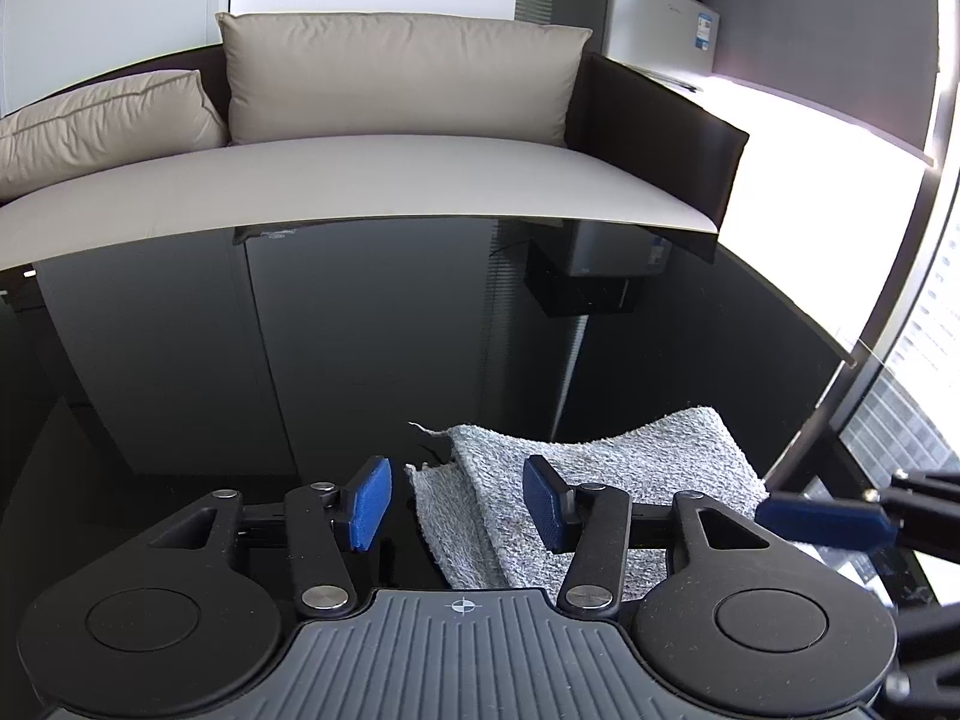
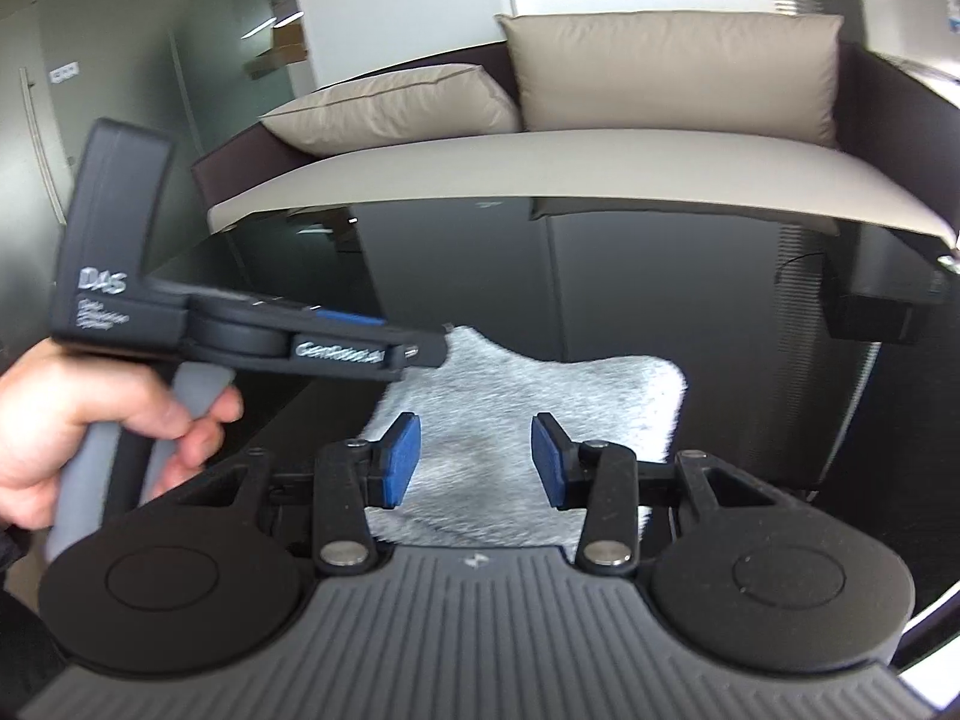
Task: Fold towel
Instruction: 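Open both grippers and release the folded towel onto the table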
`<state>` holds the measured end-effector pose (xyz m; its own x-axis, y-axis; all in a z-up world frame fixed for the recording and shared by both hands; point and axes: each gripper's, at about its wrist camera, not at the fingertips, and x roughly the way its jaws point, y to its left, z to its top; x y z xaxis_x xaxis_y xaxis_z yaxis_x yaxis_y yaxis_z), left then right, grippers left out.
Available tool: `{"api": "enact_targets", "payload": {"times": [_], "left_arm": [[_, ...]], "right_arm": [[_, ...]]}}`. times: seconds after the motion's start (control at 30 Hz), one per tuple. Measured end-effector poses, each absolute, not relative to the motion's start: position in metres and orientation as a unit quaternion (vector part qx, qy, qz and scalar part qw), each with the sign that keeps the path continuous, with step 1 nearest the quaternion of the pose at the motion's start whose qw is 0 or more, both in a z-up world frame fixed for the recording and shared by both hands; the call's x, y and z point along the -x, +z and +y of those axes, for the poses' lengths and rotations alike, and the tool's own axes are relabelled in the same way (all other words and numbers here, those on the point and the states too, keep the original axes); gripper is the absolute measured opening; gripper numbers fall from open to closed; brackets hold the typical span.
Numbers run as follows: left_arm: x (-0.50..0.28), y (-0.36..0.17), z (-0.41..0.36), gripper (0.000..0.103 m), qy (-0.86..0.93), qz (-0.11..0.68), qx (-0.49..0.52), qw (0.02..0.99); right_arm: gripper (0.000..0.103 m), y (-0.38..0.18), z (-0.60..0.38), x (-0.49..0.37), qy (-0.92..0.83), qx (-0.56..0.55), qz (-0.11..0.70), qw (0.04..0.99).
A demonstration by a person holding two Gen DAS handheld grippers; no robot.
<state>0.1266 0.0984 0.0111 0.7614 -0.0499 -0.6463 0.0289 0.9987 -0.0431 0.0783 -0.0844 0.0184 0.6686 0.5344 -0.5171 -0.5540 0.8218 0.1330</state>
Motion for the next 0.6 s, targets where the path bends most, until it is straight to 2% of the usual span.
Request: {"api": "enact_targets", "payload": {"times": [0.13,0.37,0.6], "left_arm": [[-0.127,0.007,0.099,0.052,-0.016,0.349,0.012,0.937],[-0.128,-0.003,0.093,0.052,-0.011,0.368,-0.013,0.930],[-0.127,-0.005,0.098,0.059,0.003,0.364,-0.006,0.931]], "right_arm": [[0.043,0.008,-0.078,-0.094,0.245,0.066,0.266,0.930],[0.043,-0.018,-0.058,-0.104,0.232,0.131,0.272,0.925],[0.044,-0.022,-0.065,-0.091,0.222,0.135,0.275,0.926]]}}
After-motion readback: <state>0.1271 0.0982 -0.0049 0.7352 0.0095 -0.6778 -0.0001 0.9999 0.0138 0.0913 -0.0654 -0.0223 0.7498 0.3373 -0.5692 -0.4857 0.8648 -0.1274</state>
